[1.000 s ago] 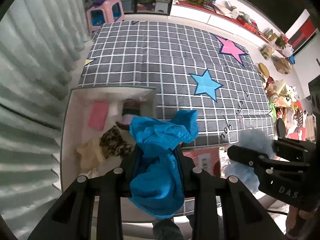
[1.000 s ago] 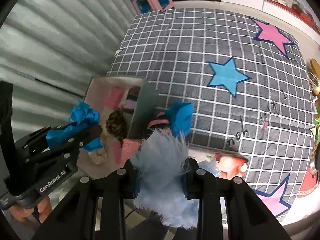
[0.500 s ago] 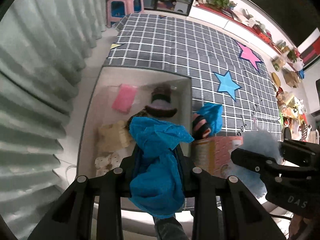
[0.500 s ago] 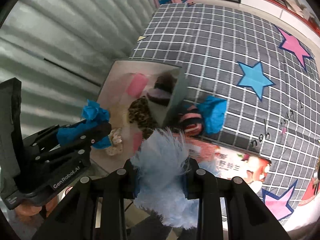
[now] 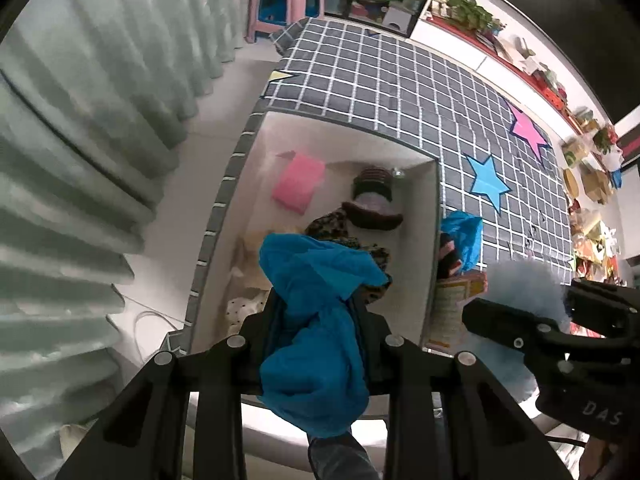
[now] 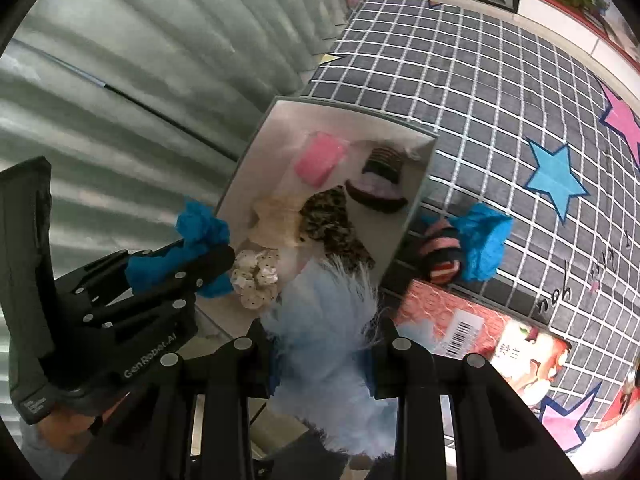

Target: Organize soft objects

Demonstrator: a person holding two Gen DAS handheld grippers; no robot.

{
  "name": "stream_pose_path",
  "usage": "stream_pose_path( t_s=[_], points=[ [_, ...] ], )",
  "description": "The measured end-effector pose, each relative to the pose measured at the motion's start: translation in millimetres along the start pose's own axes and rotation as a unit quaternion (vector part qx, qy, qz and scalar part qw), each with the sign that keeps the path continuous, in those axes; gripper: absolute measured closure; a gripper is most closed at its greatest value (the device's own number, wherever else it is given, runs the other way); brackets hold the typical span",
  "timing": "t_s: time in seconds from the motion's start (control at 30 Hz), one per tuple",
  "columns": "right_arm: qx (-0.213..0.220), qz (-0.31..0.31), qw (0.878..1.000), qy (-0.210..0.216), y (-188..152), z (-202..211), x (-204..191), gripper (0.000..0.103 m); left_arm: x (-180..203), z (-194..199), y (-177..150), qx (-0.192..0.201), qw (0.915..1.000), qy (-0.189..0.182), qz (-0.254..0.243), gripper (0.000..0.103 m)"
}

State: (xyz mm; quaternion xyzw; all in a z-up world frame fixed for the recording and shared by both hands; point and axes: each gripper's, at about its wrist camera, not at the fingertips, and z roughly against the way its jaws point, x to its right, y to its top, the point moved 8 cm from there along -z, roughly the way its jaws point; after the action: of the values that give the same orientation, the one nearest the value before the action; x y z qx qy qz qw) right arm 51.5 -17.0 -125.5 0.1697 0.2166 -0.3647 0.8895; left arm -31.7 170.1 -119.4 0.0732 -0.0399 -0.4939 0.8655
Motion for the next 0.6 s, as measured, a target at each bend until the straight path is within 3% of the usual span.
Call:
stream_pose_path(
  t_s=[0.6],
  points=[
    [-0.025, 0.030, 0.999, 0.012, 15, -22, -22, 0.071, -18, -11, -1, -0.010, 0.9995, 0.013, 0.027, 0.070]
  ],
)
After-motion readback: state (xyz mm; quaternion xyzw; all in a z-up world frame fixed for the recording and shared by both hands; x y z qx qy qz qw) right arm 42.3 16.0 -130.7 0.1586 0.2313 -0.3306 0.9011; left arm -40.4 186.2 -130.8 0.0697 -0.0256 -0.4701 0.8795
